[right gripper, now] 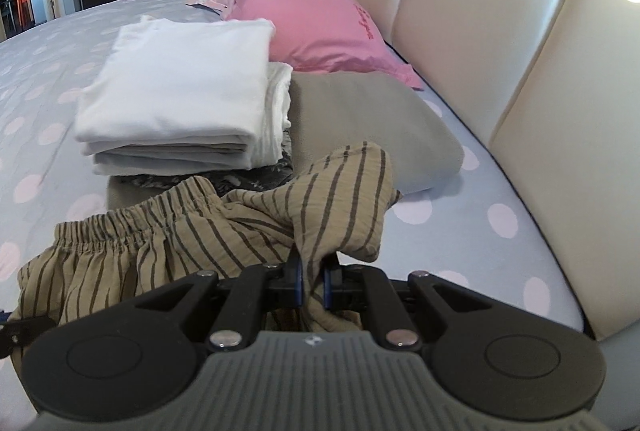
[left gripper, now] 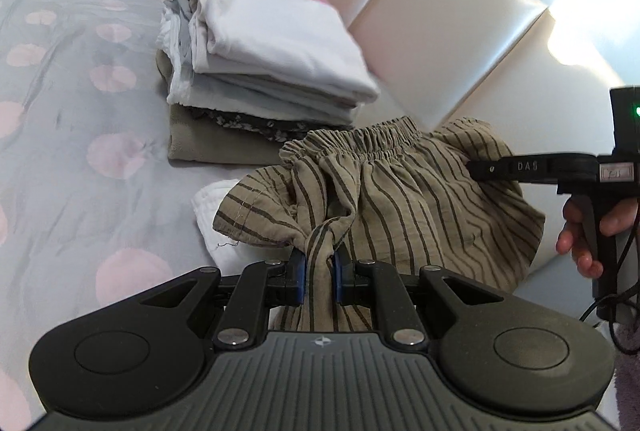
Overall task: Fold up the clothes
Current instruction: 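Carry the folded trousers with both grippers toward the white stack by the headboard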
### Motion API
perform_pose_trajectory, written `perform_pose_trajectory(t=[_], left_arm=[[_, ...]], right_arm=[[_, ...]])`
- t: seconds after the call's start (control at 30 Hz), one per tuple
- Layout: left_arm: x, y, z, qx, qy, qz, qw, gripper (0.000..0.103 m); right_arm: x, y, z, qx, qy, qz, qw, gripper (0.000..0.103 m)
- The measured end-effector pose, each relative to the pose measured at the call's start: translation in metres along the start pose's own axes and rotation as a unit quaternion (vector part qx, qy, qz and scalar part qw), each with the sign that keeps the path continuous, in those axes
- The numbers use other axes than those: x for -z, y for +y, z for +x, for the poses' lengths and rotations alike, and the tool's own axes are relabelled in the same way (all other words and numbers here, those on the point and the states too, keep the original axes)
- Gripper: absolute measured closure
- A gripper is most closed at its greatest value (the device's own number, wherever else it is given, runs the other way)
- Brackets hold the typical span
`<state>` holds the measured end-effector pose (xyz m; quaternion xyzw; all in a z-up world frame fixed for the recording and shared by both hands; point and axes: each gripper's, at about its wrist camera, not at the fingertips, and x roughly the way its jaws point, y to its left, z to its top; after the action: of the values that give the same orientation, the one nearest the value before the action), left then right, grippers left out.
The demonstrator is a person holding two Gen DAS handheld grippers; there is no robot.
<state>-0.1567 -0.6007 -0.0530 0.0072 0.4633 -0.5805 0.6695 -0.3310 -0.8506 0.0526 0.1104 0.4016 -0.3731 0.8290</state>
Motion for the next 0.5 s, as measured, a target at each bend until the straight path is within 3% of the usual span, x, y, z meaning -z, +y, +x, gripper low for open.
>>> perform_pose_trajectory(t=[0.33, 0.5], left_arm=[[0.002, 0.02, 0.048, -0.022, 0.018, -0.004, 0.9996, 0.092], [-0.001, 0.018, 0.038, -0.017, 0.015, -0.006, 0.9997, 0.092]], right_arm=[[0.013, -0.014, 0.082, 0.002, 0.04, 0.033, 0.999, 0.093], [0.018, -0.017, 0.081, -0.003, 0.031, 0.05, 0.998, 0.093]])
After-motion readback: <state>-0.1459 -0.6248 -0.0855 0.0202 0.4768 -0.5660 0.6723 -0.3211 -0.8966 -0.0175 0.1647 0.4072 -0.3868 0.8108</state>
